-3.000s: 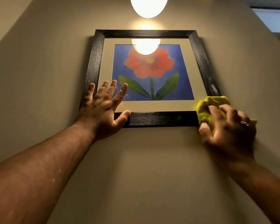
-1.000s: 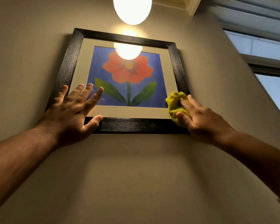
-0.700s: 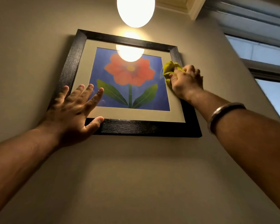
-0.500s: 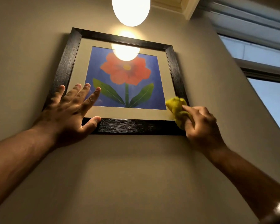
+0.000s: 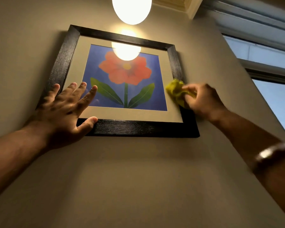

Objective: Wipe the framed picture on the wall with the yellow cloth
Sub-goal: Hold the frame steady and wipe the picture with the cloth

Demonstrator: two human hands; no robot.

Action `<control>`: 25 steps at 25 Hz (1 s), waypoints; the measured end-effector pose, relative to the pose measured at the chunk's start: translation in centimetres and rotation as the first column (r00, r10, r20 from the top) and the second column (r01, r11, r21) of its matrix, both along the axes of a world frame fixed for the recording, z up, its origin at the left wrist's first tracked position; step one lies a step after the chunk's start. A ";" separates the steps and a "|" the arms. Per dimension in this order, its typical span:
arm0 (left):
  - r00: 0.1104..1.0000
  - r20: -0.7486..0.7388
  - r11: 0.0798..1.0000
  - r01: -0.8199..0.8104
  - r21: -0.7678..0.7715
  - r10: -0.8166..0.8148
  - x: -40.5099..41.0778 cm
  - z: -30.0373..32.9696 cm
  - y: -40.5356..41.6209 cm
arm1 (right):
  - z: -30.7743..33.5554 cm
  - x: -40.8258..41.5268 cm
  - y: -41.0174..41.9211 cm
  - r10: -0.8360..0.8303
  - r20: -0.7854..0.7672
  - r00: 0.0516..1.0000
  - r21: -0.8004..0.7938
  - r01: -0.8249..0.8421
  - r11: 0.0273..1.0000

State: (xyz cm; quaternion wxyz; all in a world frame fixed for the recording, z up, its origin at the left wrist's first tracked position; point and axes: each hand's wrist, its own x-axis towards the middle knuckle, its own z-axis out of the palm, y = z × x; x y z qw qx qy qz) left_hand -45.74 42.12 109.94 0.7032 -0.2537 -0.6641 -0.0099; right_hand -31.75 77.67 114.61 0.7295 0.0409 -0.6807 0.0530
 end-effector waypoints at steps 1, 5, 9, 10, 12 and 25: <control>1.000 0.002 1.000 -0.005 -0.004 0.005 0.1 0.0 0.1 | -3.0 0.1 0.4 -0.002 0.013 1.000 0.039 0.001 0.999; 1.000 0.015 1.000 -0.008 -0.004 0.008 0.2 0.0 0.2 | -0.4 0.5 0.0 0.015 -0.045 0.999 -0.067 -0.018 0.998; 0.999 0.029 1.000 -0.014 0.000 0.014 0.3 -0.1 0.1 | 1.2 0.3 -0.6 -0.038 -0.075 0.996 -0.095 0.031 0.995; 0.999 0.031 1.000 -0.019 -0.003 0.019 0.4 -0.1 0.1 | -0.1 0.3 0.1 -0.058 -0.061 0.996 -0.048 0.056 0.997; 0.999 0.033 1.000 -0.018 0.000 0.018 0.5 -0.1 0.1 | -2.1 0.5 0.8 -0.024 -0.043 0.999 -0.010 0.024 1.000; 0.999 0.034 0.999 -0.042 0.016 0.042 0.4 -0.1 0.5 | 2.8 -1.6 -2.9 -0.072 -0.129 0.989 0.106 0.086 0.991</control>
